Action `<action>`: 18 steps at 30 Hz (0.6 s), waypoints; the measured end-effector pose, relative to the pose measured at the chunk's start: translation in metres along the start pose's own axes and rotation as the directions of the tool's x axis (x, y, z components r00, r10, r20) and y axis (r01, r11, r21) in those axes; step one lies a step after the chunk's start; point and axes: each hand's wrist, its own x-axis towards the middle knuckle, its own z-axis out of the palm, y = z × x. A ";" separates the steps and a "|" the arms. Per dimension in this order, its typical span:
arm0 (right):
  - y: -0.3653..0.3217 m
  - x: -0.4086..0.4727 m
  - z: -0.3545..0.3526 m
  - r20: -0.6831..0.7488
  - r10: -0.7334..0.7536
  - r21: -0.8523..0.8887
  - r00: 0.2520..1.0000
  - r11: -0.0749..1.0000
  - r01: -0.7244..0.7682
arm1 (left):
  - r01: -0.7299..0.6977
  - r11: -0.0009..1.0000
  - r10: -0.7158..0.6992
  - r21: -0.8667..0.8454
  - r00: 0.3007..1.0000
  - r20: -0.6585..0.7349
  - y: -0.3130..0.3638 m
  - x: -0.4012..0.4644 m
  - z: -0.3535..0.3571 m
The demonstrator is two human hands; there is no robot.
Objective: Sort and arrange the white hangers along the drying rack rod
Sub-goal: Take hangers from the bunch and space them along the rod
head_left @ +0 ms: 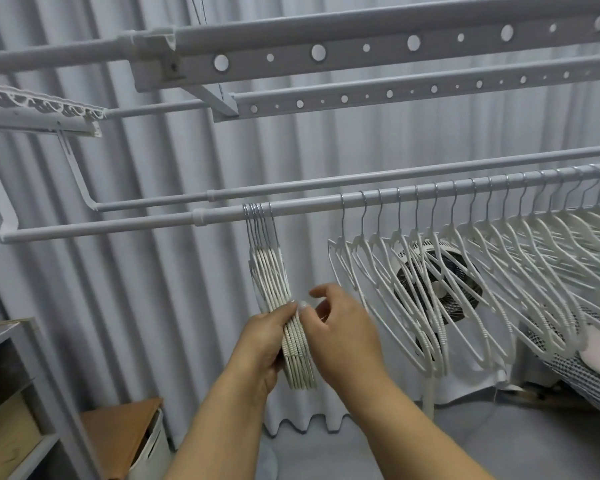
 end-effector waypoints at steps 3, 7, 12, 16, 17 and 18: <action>0.000 0.001 0.009 0.171 0.122 0.061 0.978 0.989 -0.134 | 0.021 1.000 -0.021 -0.004 1.000 0.014 0.002 -0.002 -0.003; 0.001 0.003 0.015 0.248 0.204 0.170 0.947 0.953 -0.250 | 0.020 1.000 -0.019 -0.012 0.999 0.032 0.004 -0.005 -0.007; 0.002 0.007 0.018 0.302 0.304 0.309 0.904 0.865 -0.394 | 0.017 1.000 -0.016 -0.008 0.998 0.058 0.006 -0.008 -0.007; 0.007 0.011 0.021 0.227 0.348 0.431 0.910 0.802 -0.414 | 0.030 1.000 -0.030 0.004 0.999 0.018 0.004 -0.002 -0.011; 0.007 0.011 0.022 0.206 0.344 0.452 0.916 0.797 -0.401 | 0.033 0.999 -0.033 0.010 0.999 0.009 0.004 -0.001 -0.012; 0.007 0.011 0.021 0.186 0.332 0.460 0.925 0.802 -0.380 | 0.035 0.999 -0.035 0.011 0.999 0.005 0.003 -0.001 -0.012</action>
